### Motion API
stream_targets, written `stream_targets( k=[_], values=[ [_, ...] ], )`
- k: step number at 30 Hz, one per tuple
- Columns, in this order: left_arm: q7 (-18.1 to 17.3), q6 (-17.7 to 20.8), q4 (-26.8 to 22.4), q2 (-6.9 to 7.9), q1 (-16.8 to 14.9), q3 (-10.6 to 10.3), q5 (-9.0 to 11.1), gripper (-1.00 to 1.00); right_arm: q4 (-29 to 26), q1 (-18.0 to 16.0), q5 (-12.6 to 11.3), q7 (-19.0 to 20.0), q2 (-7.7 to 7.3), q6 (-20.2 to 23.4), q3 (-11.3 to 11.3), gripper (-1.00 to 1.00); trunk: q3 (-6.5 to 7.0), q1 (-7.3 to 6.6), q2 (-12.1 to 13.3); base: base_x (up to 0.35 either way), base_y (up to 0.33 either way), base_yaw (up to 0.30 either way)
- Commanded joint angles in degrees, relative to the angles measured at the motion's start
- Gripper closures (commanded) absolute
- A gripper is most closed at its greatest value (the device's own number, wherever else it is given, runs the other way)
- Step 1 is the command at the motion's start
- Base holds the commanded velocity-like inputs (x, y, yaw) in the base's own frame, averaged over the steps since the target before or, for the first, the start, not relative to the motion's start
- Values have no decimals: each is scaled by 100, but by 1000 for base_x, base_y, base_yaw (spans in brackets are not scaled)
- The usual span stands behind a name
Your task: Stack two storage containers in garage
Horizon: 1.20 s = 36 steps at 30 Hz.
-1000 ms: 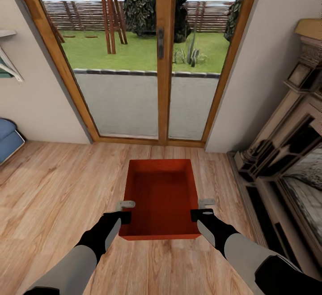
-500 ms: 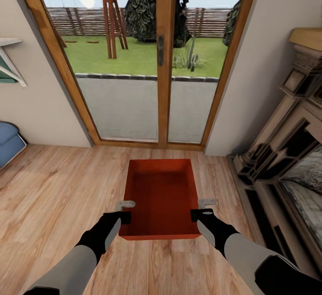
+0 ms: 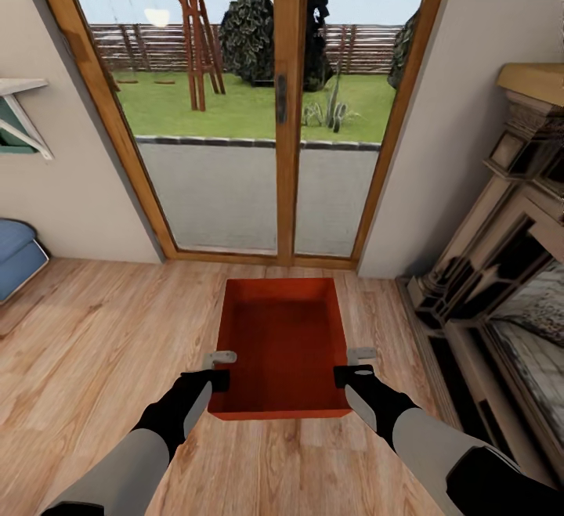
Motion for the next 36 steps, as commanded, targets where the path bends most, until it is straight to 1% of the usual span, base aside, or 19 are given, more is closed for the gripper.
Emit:
stream_targets(
  k=[1,11,23,27,36],
  values=[
    [154,51,-3,29,-1,9,-88,100,-19,-6,138,-59,-55,41,-49,100,21,-20,35,0,0,0],
    [154,49,-3,20,-1,15,-80,100,-19,-6,138,-59,-58,41,-49,100,286,-240,436,0,0,0],
    [154,43,-3,18,-1,21,-80,100,-19,-6,141,-59,-77,41,-49,100,509,-504,917,0,0,0],
    [154,43,-3,18,-1,23,-80,100,-19,-6,144,-64,-70,41,-49,100,519,-504,917,0,0,0],
    [154,43,-3,12,-1,26,-80,100,-19,-6,144,-66,-46,41,-48,100,595,-504,917,0,0,0]
  ],
)
